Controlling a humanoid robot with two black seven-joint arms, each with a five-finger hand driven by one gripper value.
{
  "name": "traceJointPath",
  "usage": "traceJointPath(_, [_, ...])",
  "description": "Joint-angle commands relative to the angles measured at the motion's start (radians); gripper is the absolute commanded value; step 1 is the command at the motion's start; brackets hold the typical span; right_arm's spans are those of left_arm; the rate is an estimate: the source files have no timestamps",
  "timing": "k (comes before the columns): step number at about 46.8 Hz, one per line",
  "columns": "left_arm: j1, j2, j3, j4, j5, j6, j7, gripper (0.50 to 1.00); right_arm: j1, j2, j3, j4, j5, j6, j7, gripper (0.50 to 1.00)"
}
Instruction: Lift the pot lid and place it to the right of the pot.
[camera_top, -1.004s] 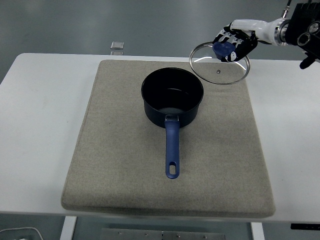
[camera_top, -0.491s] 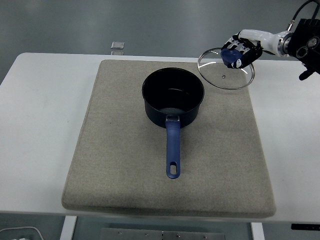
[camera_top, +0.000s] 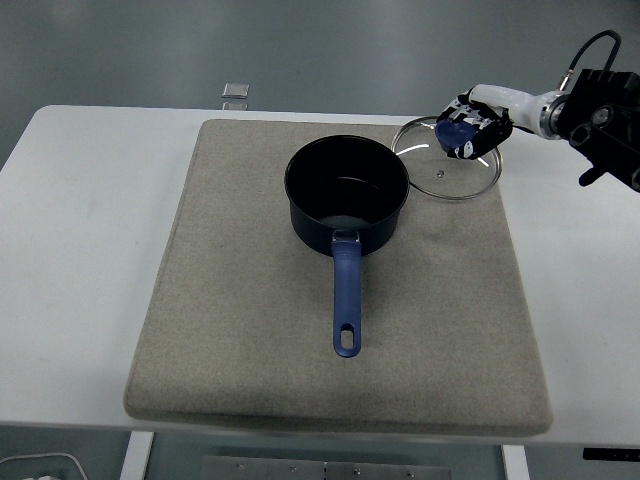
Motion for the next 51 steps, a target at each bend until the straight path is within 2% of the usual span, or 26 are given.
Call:
traceJointPath(1, [0.0,0.0,0.0,0.0,0.0,0.0,0.001,1.0,-0.013,0.012,-0.001,-0.016,-0.003,-0.008,0.001,0.5])
traceJointPath(8, [0.0,0.0,0.0,0.0,-0.001,0.0,0.001,1.0,-0.022,0.012,0.0,-0.02,-0.004,-0.009,0.006,0.5])
traceJointPath(12, [0.0,0.0,0.0,0.0,-0.001,0.0,0.0,1.0,-0.022,0.012,0.003,-0.02,-0.003,-0.009,0.008,0.596])
traceJointPath(13, [0.0,0.0,0.0,0.0,0.0,0.0,0.001,1.0,-0.022,0.011,0.005,-0.02,-0.001,-0.009,0.009,0.629])
traceJointPath(15, [0.0,0.0,0.0,0.0,0.0,0.0,0.001,1.0,-0.022,0.009,0.006,-0.02,0.003,-0.009,0.009,0.727])
traceJointPath(16, [0.0,0.0,0.0,0.0,0.0,0.0,0.001,1.0,-0.022,0.008,0.008,-0.02,0.006,-0.009,0.009,0.756])
traceJointPath(20, [0.0,0.0,0.0,0.0,-0.001,0.0,0.001,1.0,-0.023,0.004,0.009,-0.02,0.012,-0.009,0.009,0.827])
traceJointPath(29, [0.0,0.0,0.0,0.0,-0.001,0.0,0.001,1.0,-0.013,-0.008,0.02,-0.019,0.017,-0.001,0.011,0.832])
traceJointPath(34, [0.0,0.0,0.0,0.0,0.0,0.0,0.001,1.0,-0.011,-0.011,0.068,-0.017,0.041,0.018,0.032,0.836])
traceJointPath(43, [0.0,0.0,0.001,0.0,0.0,0.0,0.0,1.0,-0.02,-0.032,0.201,-0.017,0.17,0.104,0.034,0.842])
traceJointPath(51, [0.0,0.0,0.0,0.0,0.0,0.0,0.001,1.0,-0.034,-0.029,0.226,-0.017,0.305,0.1,0.034,0.842])
